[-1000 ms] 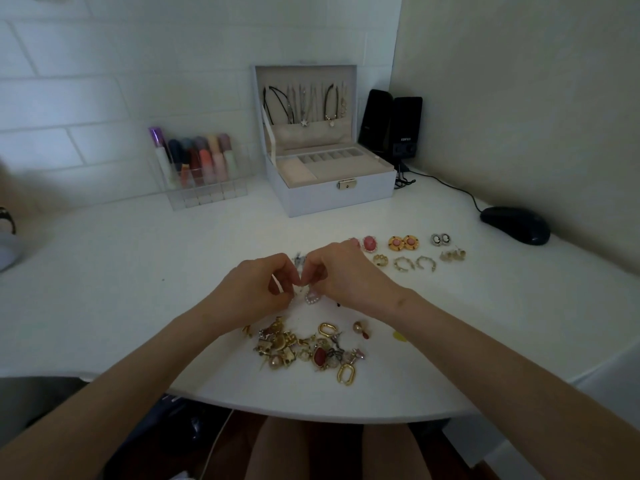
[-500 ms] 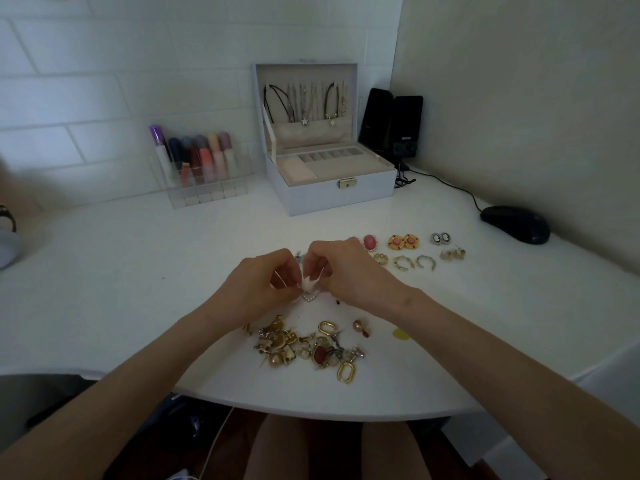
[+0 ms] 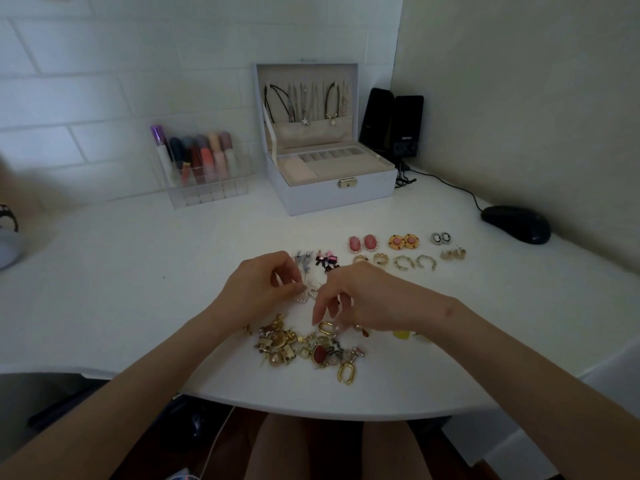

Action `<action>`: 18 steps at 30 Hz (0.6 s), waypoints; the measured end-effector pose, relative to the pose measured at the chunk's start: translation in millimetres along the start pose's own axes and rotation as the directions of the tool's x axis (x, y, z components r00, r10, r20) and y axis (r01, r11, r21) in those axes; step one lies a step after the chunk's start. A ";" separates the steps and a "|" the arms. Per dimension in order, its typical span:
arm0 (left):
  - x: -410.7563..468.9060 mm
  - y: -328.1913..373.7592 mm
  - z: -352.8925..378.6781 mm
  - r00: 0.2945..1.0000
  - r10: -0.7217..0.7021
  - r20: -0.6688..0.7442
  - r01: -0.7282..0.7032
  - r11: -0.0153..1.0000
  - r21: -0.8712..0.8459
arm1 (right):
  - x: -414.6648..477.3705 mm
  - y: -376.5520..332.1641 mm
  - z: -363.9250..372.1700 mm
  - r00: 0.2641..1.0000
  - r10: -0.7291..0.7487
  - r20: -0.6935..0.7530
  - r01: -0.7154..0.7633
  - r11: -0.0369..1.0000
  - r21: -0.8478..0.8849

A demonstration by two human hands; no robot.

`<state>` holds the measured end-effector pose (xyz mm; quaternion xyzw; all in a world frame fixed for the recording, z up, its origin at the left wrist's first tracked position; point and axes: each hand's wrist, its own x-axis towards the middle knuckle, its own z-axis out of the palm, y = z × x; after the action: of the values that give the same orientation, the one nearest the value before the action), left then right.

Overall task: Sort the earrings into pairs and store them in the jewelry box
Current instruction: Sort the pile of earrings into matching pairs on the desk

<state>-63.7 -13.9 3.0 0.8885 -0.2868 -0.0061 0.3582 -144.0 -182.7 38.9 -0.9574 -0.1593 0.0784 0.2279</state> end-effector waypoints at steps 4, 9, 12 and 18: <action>-0.1 -2.4 1.7 0.999 -0.039 -0.004 0.039 0.999 0.015 | 1.2 1.6 0.5 0.999 0.034 0.009 -0.034 0.999 0.009; -15.5 13.7 -4.4 0.984 0.146 -0.098 -0.138 0.987 0.088 | 2.0 3.1 1.0 0.999 0.042 -0.014 -0.041 0.998 0.049; -31.4 30.7 -8.6 0.946 0.324 0.016 -0.325 0.946 0.007 | 2.6 3.4 -0.1 0.998 0.042 -0.043 -0.040 0.999 0.034; -46.4 33.0 8.8 0.750 0.599 0.278 -0.644 0.758 0.104 | -5.0 5.2 -2.7 0.995 0.058 -0.082 -0.045 0.987 0.156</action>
<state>-121.1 -14.8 8.5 0.7649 -0.6054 0.0398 0.2164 -146.8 -189.9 39.3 -0.9432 -0.1179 0.0551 0.3056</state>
